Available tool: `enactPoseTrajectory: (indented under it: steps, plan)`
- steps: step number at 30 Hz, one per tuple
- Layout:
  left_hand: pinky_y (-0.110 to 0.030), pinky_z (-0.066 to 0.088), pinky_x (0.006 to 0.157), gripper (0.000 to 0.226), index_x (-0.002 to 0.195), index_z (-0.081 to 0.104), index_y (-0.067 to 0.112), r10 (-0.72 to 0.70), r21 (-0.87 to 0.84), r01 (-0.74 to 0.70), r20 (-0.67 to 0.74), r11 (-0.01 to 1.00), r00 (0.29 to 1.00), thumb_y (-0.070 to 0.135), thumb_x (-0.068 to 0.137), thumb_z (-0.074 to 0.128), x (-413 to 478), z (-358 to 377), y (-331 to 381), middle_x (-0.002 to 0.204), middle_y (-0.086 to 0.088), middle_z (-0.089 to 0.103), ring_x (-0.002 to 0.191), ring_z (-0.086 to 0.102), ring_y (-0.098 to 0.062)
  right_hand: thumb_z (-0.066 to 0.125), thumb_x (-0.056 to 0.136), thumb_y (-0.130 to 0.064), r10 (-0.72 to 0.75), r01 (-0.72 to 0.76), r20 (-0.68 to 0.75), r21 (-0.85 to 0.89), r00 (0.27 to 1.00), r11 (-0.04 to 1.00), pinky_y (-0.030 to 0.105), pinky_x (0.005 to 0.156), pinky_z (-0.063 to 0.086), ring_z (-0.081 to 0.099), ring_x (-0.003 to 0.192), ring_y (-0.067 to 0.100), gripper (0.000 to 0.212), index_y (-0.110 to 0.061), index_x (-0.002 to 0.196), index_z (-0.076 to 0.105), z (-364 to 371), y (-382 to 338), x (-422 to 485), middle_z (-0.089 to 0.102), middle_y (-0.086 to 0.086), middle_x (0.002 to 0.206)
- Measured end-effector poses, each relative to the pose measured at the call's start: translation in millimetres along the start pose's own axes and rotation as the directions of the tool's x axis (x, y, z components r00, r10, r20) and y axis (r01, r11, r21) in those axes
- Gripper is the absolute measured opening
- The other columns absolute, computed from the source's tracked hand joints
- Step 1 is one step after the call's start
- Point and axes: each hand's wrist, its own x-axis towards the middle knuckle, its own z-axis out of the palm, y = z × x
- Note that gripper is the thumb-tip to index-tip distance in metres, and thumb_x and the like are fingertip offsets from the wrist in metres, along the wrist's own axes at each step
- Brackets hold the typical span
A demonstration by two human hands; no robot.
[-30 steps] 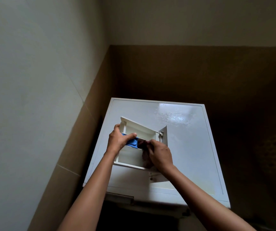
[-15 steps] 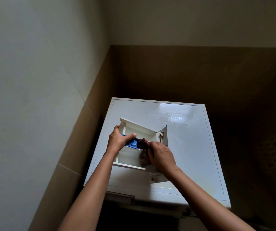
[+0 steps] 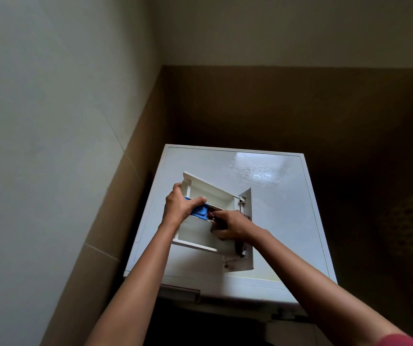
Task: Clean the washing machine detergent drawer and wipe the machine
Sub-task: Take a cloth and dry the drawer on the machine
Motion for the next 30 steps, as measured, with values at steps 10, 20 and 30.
enactPoseTrajectory:
  steps: [10,20,30]
  plan:
    - [-0.03,0.044,0.087,0.084,0.138,0.037,0.006,0.066,0.059,-0.068,0.023,0.996,0.998,0.04,0.074,0.079,-5,9,18,0.129,-0.017,0.054,0.118,0.051,-0.03,0.049,0.087,-0.037,0.096,-0.121,-0.08,-0.409,0.992,0.905,0.033,0.073,0.044,0.063,0.094,0.035,0.031,-0.011,0.097,0.062,4,-10,-3,0.067,0.014,0.103]
    - [-0.023,0.039,0.081,0.077,0.133,0.044,0.006,0.042,0.004,-0.042,0.006,0.999,0.999,0.037,0.073,0.081,-10,3,7,0.124,-0.014,0.058,0.111,0.054,-0.026,0.05,0.088,-0.032,0.089,-0.15,-0.136,-0.548,0.987,0.823,0.034,0.076,0.036,0.06,0.095,0.032,0.028,-0.011,0.098,0.066,16,-26,-1,0.067,0.014,0.102]
    - [-0.024,0.037,0.082,0.08,0.138,0.038,0.007,0.024,-0.012,-0.024,0.027,1.0,0.999,0.038,0.076,0.079,-12,0,2,0.128,-0.015,0.053,0.116,0.05,-0.026,0.069,0.077,-0.026,0.393,-0.408,-0.117,-0.362,0.912,0.838,0.029,0.068,0.044,0.064,0.102,0.028,0.03,-0.014,0.104,0.064,-27,-19,-17,0.065,0.006,0.111]
